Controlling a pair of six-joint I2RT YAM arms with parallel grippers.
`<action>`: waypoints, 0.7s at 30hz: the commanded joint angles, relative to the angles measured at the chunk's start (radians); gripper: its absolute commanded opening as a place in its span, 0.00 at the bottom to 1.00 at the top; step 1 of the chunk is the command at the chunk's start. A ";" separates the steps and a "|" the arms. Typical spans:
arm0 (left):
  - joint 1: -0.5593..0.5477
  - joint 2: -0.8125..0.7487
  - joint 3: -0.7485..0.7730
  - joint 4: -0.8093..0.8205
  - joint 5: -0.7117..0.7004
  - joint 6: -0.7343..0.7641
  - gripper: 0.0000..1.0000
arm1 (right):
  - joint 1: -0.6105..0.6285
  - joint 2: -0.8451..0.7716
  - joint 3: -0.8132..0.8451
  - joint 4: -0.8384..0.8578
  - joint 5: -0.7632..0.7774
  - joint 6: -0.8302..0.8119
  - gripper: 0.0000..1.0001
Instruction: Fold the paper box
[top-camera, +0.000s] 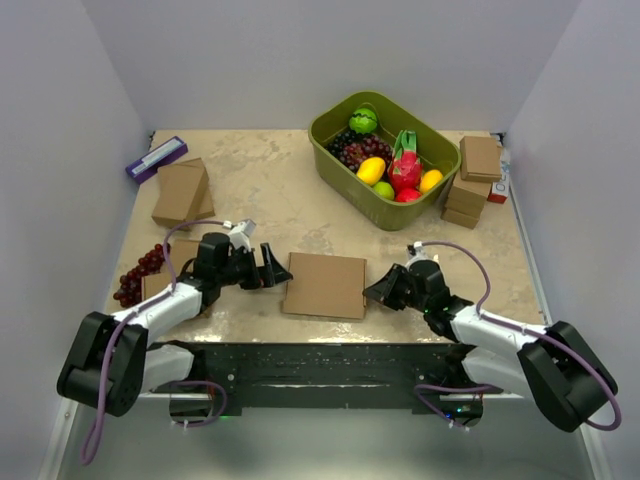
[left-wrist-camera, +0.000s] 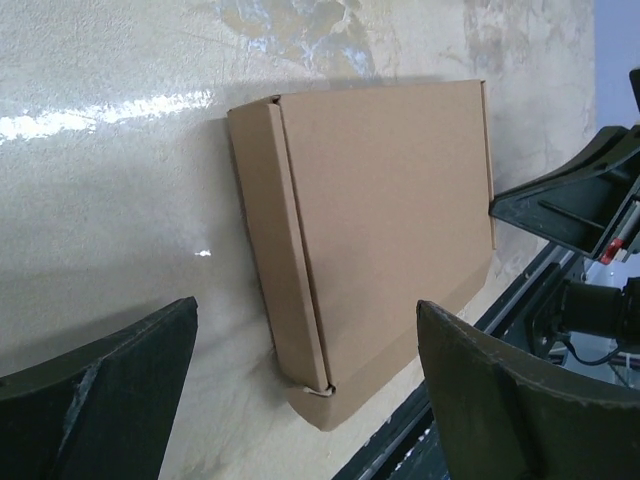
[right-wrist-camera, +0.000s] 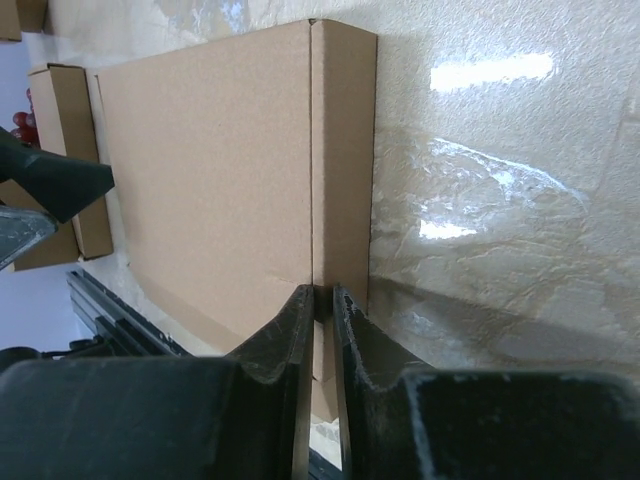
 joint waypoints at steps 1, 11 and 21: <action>-0.020 0.024 -0.018 0.126 -0.002 -0.070 0.93 | -0.011 -0.001 -0.051 -0.087 0.078 -0.021 0.00; -0.109 -0.032 -0.049 0.176 -0.080 -0.131 0.94 | -0.015 -0.018 -0.028 -0.144 0.100 -0.061 0.00; -0.156 0.050 -0.057 0.247 -0.098 -0.160 0.94 | -0.013 -0.093 -0.059 -0.185 0.138 -0.046 0.00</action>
